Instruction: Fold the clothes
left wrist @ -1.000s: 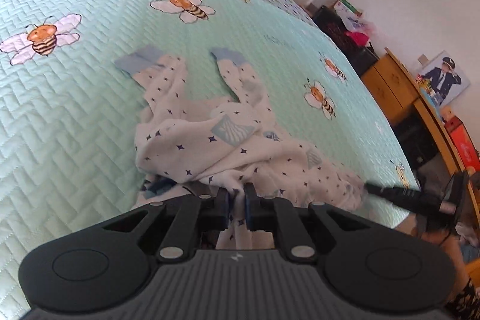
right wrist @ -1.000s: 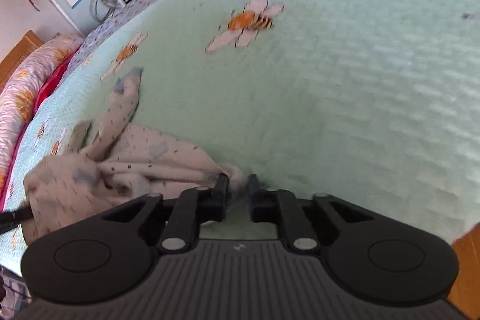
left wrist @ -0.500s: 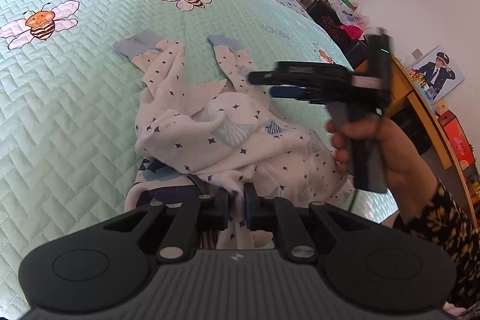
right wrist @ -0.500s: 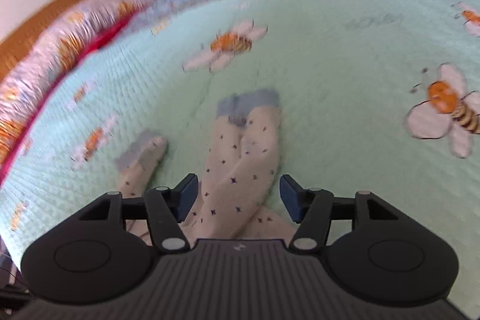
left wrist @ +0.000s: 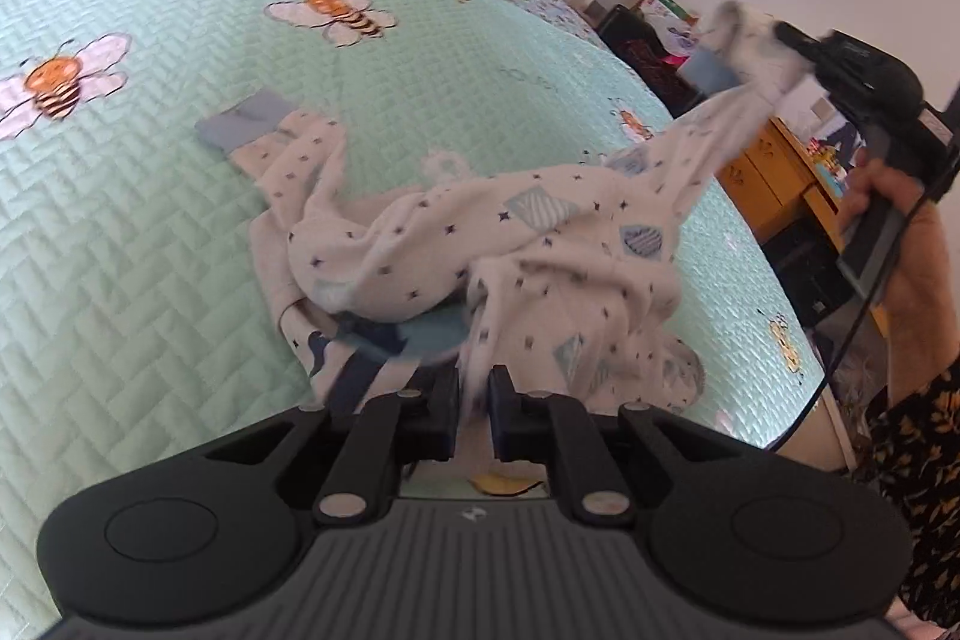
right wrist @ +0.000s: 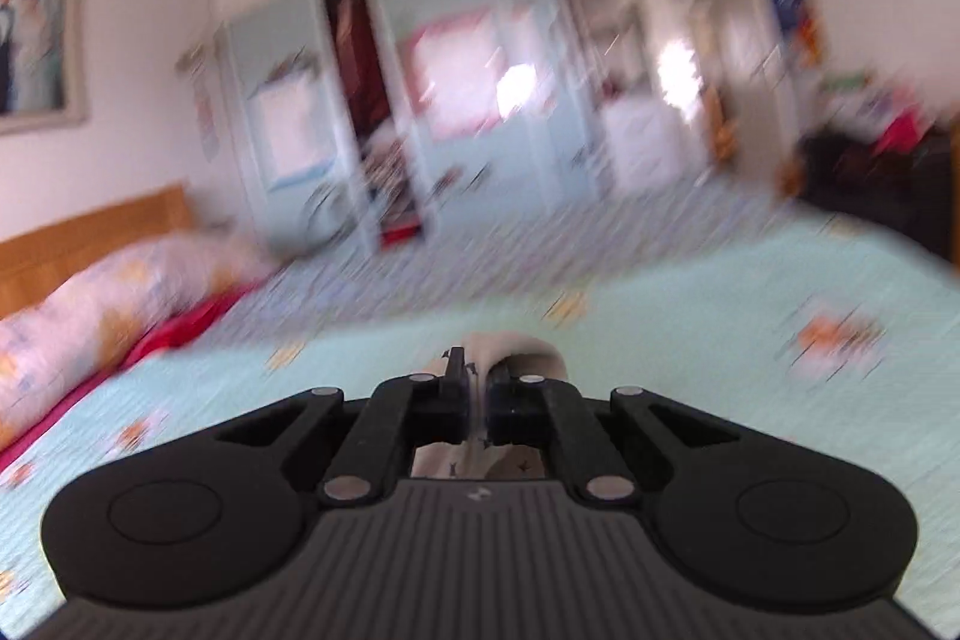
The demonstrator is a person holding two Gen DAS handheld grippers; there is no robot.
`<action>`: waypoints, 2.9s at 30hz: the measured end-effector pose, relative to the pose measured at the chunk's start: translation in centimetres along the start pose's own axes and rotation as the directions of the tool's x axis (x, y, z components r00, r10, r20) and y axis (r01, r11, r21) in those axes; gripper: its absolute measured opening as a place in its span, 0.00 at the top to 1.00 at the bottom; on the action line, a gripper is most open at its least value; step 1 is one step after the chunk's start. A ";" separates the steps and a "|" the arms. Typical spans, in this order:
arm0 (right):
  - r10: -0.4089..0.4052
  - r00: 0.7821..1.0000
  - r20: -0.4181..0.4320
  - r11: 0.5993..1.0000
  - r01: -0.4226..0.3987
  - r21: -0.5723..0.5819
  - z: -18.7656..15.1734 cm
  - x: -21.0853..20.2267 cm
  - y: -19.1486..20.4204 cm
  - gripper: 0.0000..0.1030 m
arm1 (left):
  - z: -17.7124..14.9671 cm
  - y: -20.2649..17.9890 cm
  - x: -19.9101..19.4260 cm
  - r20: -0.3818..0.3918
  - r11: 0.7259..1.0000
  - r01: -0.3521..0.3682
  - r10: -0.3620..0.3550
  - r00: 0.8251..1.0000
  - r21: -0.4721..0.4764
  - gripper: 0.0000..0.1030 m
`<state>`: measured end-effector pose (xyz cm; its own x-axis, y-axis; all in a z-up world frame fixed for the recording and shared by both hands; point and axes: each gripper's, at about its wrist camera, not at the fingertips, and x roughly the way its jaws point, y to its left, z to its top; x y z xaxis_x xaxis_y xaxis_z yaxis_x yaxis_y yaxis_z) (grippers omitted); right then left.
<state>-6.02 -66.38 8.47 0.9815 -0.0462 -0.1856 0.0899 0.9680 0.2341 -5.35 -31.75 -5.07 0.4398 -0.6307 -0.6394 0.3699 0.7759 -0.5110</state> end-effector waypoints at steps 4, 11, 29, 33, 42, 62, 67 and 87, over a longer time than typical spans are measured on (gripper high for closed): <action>-0.211 0.967 0.140 0.977 0.204 0.063 2.6 -5.4 -6.9 0.96 | 0.2 -0.9 0.4 0.004 0.999 0.031 -0.032 0.999 0.013 0.90; -0.464 0.877 -0.126 0.852 0.481 0.209 -5.5 -7.6 -17.8 0.95 | 1.7 -0.5 2.1 -0.010 0.988 0.095 -0.097 0.995 -0.121 0.90; -0.397 0.833 -0.386 0.786 0.525 0.326 -17.6 -7.8 -20.3 0.91 | 11.0 -2.2 15.9 -0.108 0.915 0.012 -0.061 0.992 -0.403 0.63; -0.384 0.838 -0.387 0.794 0.514 0.324 -17.8 -8.0 -20.3 0.90 | 11.6 -2.5 17.3 -0.112 0.896 -0.010 -0.044 0.993 -0.444 0.60; -0.369 0.844 -0.389 0.813 0.496 0.304 -18.2 -8.0 -19.6 0.86 | 12.5 -2.7 20.5 -0.192 0.830 -0.164 0.070 0.979 -0.533 0.60; -0.353 0.930 -0.106 0.902 0.368 0.226 -9.1 -8.0 -15.9 0.86 | 19.0 -4.1 -11.5 0.580 0.973 -0.083 0.196 0.791 -0.215 1.00; -0.285 0.937 -0.202 0.941 0.314 0.129 -10.1 -6.2 -14.5 0.84 | 13.2 1.5 -11.9 0.427 0.930 -0.188 0.316 0.847 -0.315 1.00; 0.059 0.883 -0.465 0.810 -0.315 -0.495 -16.5 2.0 2.7 0.99 | 4.2 9.8 -11.6 0.223 0.838 -0.216 0.366 0.903 -0.502 1.00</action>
<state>-6.62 -59.81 -7.06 0.7937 0.1310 -0.5940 -0.3196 0.9207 -0.2239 -3.34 -16.92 -0.23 0.7151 -0.2881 -0.6369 -0.1959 0.7920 -0.5783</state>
